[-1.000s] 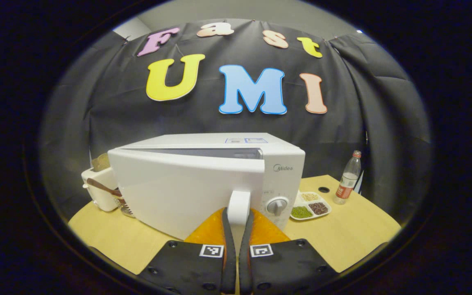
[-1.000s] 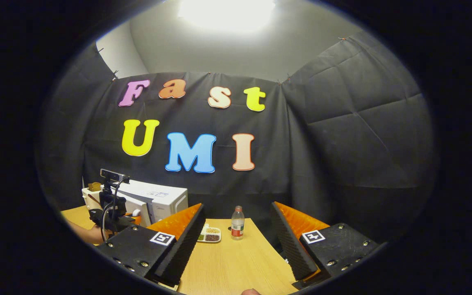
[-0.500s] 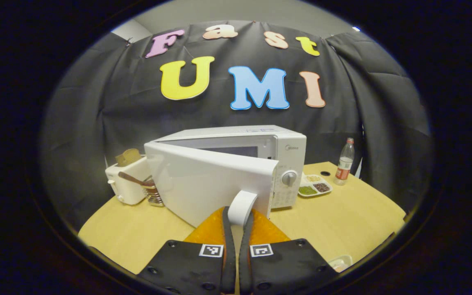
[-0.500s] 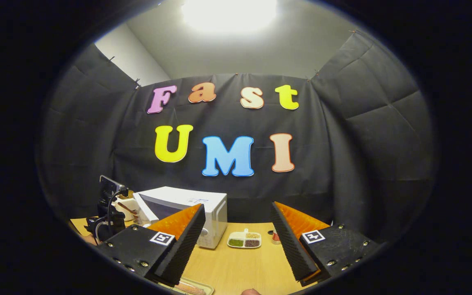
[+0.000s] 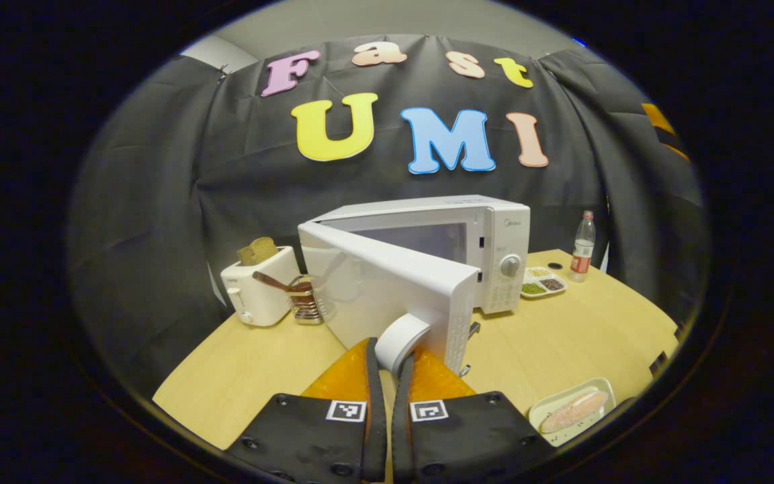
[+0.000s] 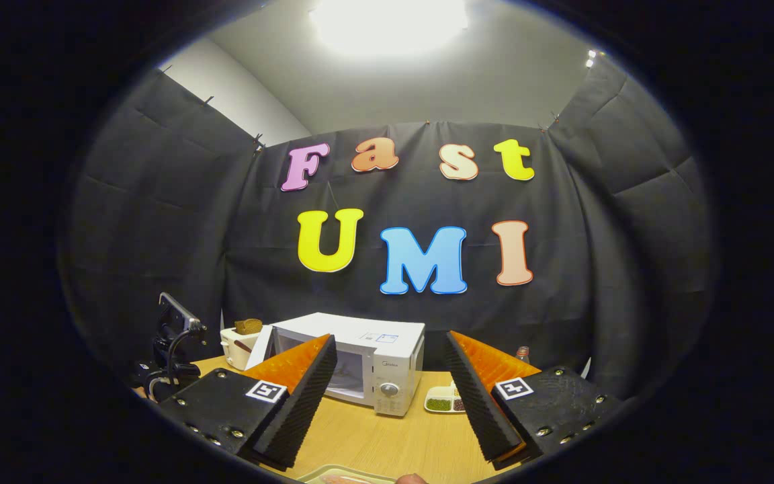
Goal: Open the microwave oven with the left hand, put the food in, and close the microwave oven.
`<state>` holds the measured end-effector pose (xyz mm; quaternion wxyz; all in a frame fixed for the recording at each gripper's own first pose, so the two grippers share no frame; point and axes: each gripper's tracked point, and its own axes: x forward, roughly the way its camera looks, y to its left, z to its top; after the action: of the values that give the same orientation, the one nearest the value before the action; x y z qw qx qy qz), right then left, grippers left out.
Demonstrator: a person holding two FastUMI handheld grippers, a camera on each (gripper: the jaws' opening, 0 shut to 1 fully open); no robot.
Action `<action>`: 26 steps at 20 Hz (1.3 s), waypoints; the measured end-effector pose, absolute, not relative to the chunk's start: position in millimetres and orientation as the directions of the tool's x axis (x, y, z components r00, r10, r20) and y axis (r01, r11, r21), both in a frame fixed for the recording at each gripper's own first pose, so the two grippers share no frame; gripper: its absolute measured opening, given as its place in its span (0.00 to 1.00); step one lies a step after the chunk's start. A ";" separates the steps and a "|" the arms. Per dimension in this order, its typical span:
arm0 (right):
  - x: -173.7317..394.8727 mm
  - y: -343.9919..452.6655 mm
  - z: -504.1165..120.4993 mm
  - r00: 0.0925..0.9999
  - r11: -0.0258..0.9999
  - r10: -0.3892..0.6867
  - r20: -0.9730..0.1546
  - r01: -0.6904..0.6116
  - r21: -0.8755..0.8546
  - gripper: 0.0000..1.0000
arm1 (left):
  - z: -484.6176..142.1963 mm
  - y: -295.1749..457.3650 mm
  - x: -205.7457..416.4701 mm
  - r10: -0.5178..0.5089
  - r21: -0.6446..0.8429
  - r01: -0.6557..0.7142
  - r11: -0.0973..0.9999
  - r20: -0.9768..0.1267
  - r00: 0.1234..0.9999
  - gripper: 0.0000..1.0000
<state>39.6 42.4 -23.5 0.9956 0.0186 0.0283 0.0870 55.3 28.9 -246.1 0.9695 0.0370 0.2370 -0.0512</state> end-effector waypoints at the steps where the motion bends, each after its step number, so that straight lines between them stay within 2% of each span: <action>1: 39.0 48.5 -22.6 0.982 0.983 0.179 -0.055 -0.176 0.041 0.97 | -245.9 35.8 52.1 -0.079 0.047 0.114 0.992 -0.463 0.883 0.10; 15: 47.4 119.6 -19.8 0.990 0.991 0.131 -0.045 -0.131 0.007 0.97 | -248.0 136.8 29.3 -0.092 0.032 0.118 0.992 -0.450 0.888 0.11; 22: 51.5 151.0 -4.0 0.978 0.978 0.207 -0.023 -0.207 -0.012 0.97 | -252.4 166.0 26.1 -0.093 -0.010 0.100 0.995 -0.458 0.884 0.12; 26: 54.6 146.8 -14.7 0.960 0.961 0.275 -0.046 -0.276 -0.029 0.97 | -254.2 169.8 15.3 -0.046 -0.072 0.013 0.997 -0.470 0.882 0.14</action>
<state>54.6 146.8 -14.7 0.9899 -0.0174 0.0208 0.1391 15.3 169.8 -254.2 0.9694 -0.0334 0.2428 -0.0151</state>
